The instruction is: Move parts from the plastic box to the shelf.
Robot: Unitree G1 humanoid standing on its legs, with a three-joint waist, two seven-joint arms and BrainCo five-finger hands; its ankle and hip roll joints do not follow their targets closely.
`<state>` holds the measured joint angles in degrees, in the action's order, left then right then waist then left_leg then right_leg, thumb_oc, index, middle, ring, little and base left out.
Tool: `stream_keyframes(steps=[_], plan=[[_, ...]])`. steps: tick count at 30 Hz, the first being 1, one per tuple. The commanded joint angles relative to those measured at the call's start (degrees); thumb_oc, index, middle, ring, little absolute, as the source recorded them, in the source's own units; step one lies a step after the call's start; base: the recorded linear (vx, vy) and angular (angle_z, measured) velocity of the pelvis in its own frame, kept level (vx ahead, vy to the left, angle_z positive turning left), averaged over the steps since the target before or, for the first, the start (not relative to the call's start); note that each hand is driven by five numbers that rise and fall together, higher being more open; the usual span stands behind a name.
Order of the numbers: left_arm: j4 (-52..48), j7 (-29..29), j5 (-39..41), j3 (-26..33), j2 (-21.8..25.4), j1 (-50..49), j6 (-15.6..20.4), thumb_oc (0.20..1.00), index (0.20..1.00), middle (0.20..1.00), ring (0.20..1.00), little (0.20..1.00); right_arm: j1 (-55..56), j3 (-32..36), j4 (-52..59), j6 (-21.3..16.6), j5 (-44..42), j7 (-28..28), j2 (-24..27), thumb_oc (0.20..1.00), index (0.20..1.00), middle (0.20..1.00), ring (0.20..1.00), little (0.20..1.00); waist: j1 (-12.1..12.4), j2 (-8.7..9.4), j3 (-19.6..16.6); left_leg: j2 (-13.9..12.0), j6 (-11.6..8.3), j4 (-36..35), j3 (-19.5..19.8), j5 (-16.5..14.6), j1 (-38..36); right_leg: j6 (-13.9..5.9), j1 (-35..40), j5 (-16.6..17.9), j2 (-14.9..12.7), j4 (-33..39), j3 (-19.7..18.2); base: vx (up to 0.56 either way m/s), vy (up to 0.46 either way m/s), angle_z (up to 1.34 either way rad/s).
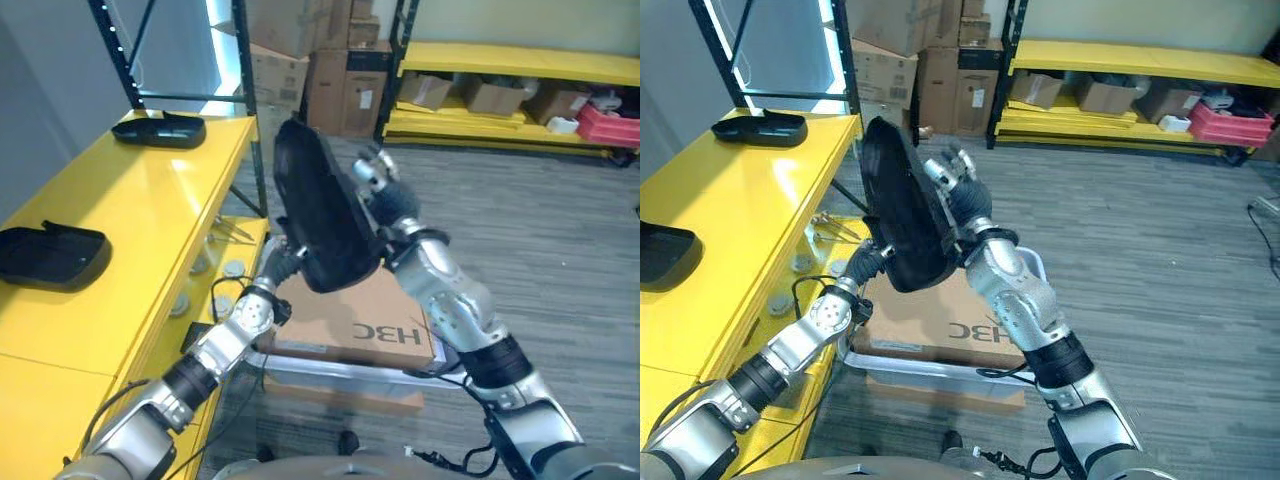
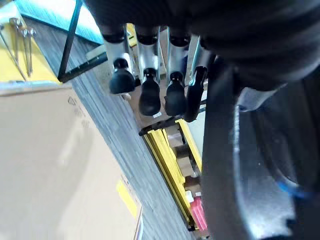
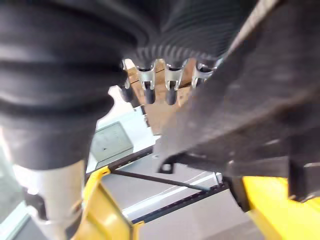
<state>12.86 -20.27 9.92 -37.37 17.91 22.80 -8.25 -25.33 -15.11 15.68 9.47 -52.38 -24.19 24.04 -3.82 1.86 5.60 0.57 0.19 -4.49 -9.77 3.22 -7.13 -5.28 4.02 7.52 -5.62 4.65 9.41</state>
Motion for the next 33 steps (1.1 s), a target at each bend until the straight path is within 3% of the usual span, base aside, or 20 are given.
stream_keyframes(steps=[1,9,15,19,26,28,30,33], plan=[[2.93,-3.36,-1.71,0.56,-2.36,4.22,8.27,0.200,0.200,0.200,0.200,0.200,2.29,7.22,3.61,-3.93,3.32,2.26,2.99,1.000,1.000,1.000,1.000,1.000,-0.69,-0.03,-1.13,-2.10,-1.01,0.99,-1.04,-3.58,-0.52,-4.66,0.47,-1.60,-0.62,-0.08,0.31,-0.02,0.007,-0.11],[4.75,-6.51,-2.07,6.22,-1.06,1.76,11.69,0.200,0.200,0.200,0.200,0.200,15.28,16.34,0.76,-2.22,2.21,5.76,5.97,1.000,1.000,1.000,1.000,1.000,-3.67,0.20,-1.31,-2.23,-0.51,0.55,-2.44,-3.44,-0.66,-4.69,-0.49,-1.31,-0.30,-0.17,-1.59,-0.03,-0.004,-0.18],[2.60,-5.53,-1.95,12.37,1.79,-1.97,12.75,0.200,0.200,0.200,0.200,0.200,26.62,19.57,-7.99,-2.91,2.70,10.55,1.75,1.000,1.000,1.000,1.000,1.000,-4.95,0.17,-1.22,-2.01,0.13,0.14,-3.00,-3.10,-0.49,-4.81,-1.37,-0.85,-0.34,-0.36,-2.47,-0.06,-0.011,-0.11],[1.86,-6.44,-0.36,15.02,2.42,-4.27,15.57,0.200,0.200,0.200,0.200,0.200,27.87,18.48,-11.00,-4.26,3.13,12.31,0.58,1.000,1.000,1.000,1.000,1.000,-4.27,0.38,-1.20,-1.64,0.24,-0.10,-2.51,-2.97,-0.09,-4.99,-1.75,-0.32,-0.60,0.17,-2.43,-0.06,-0.022,-0.02],[-6.41,-5.81,-1.64,20.21,5.09,-6.53,19.10,0.200,0.200,0.200,0.200,0.200,28.42,17.29,-12.22,-1.64,3.37,12.80,-0.50,1.000,1.000,1.000,1.000,1.000,-2.00,0.08,-1.06,-0.58,0.74,-0.08,-0.41,-2.92,0.92,-5.12,-2.09,-0.82,-0.95,-1.22,-1.33,-0.01,-0.019,-0.02],[-10.57,-4.90,-2.09,21.39,6.36,-7.26,19.93,0.200,0.200,0.200,0.200,0.200,29.01,16.25,-12.79,-1.90,6.88,11.91,-1.19,1.000,1.000,1.000,1.000,1.000,-1.45,-0.41,-0.64,-0.38,1.47,0.28,2.03,-2.49,2.09,-4.76,-3.58,-2.94,-0.54,-5.92,-3.39,-0.06,-0.093,0.03],[-13.48,-3.69,-2.13,21.05,7.16,-6.87,21.22,0.200,0.200,0.200,0.200,0.200,30.47,15.28,-13.49,-3.18,9.79,9.79,-1.06,1.000,1.000,1.000,1.000,1.000,-2.15,-0.94,-0.33,-0.04,2.34,0.41,6.90,-1.79,3.67,-3.78,-5.62,-5.64,1.48,-10.99,-9.11,-0.05,-0.117,0.38],[-17.19,-5.22,-1.52,21.09,7.92,-7.13,23.50,0.200,0.200,0.200,0.200,0.200,33.48,13.71,-16.39,-3.30,11.90,7.71,-1.05,1.000,1.000,1.000,1.000,1.000,-1.82,-0.62,0.28,0.28,1.88,0.26,12.15,-0.73,5.35,-2.29,-5.71,-7.21,3.61,-11.13,-10.39,-0.09,-0.202,1.50]])
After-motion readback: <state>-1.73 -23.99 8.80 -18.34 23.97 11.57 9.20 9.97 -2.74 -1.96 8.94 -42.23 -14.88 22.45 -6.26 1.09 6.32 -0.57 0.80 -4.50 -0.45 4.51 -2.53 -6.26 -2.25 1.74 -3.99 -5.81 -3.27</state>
